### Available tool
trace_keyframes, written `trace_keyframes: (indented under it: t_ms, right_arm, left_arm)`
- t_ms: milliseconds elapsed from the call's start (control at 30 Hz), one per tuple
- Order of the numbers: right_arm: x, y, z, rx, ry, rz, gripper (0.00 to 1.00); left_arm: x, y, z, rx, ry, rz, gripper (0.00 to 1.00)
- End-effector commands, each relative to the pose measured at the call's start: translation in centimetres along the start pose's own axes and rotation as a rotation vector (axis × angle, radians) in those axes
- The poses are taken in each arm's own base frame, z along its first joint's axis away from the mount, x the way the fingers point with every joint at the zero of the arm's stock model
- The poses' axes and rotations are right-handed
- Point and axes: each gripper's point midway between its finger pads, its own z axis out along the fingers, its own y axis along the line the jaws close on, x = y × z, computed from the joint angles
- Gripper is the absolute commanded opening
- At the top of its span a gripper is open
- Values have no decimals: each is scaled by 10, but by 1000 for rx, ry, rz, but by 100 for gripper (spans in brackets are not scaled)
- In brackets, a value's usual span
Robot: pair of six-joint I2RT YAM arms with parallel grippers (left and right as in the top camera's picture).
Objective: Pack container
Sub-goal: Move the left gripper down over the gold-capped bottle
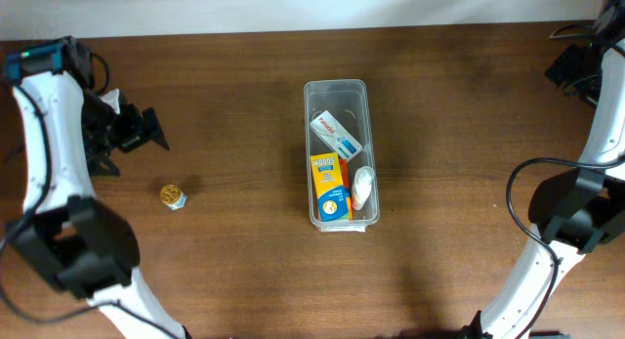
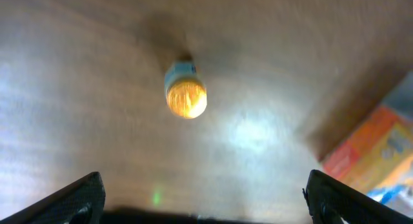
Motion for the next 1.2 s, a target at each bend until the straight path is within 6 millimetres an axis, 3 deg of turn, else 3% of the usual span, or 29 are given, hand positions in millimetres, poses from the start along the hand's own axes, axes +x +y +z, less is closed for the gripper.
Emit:
trace_keyframes:
  t_ms: [0,133,267,667,1167]
  right_arm:
    - [-2,-3,-2,15,-13,4,98]
    - [-2,-3,-2,15,-13,4,98]
    - [-2,-3,-2,15,-13,4,98]
    - [-2,-3,-2,15,-13,4,98]
    - [-2,-3,-2,15,-13,4,98]
  left_arm:
    - [28,-7,-7,5,5,99,99]
    - [47,-4,13,-52,90,121,99]
    - [53,6,32,-162,127,156,99]
    - [27,12,75,-188,50,253,100]
    - [17,19,125,-182,-4,260,99]
